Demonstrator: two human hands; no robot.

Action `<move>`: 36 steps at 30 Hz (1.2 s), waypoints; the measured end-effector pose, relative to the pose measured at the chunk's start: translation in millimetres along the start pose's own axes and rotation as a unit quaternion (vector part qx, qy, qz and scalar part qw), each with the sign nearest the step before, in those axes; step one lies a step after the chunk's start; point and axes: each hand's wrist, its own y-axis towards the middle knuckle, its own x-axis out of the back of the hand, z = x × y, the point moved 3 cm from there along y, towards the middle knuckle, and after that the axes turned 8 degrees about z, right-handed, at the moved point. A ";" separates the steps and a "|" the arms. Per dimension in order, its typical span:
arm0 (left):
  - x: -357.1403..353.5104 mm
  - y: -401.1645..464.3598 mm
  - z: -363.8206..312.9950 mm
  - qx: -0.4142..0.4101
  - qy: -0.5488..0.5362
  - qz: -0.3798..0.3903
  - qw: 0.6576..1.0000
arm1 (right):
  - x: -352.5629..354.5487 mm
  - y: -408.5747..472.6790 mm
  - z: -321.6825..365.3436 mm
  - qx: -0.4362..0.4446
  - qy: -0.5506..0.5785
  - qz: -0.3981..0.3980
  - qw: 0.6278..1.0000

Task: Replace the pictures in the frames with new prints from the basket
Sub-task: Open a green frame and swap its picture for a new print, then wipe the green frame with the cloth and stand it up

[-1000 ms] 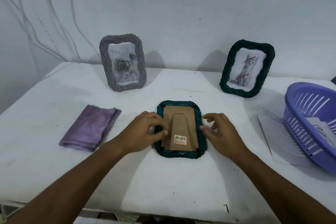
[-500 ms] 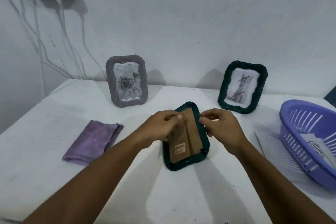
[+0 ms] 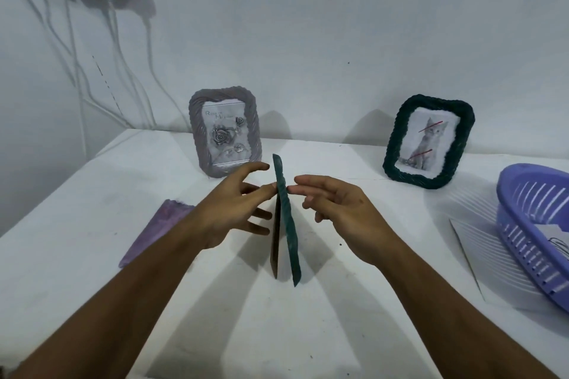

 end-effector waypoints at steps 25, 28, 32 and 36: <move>-11.7 25.5 67.0 -0.024 0.060 0.003 0.998 | 46.4 2.2 -98.9 -0.028 -0.307 -0.011 0.951; -1.2 31.4 63.1 -0.071 0.250 -0.026 0.965 | 45.0 3.3 -104.8 -0.001 -0.319 -0.028 0.947; -0.2 35.5 71.2 -0.114 0.357 -0.083 0.923 | 45.5 4.5 -109.4 0.017 -0.329 -0.046 0.943; -8.1 34.6 79.3 -0.162 0.397 -0.103 0.898 | 47.0 2.1 -108.8 0.020 -0.319 -0.049 0.946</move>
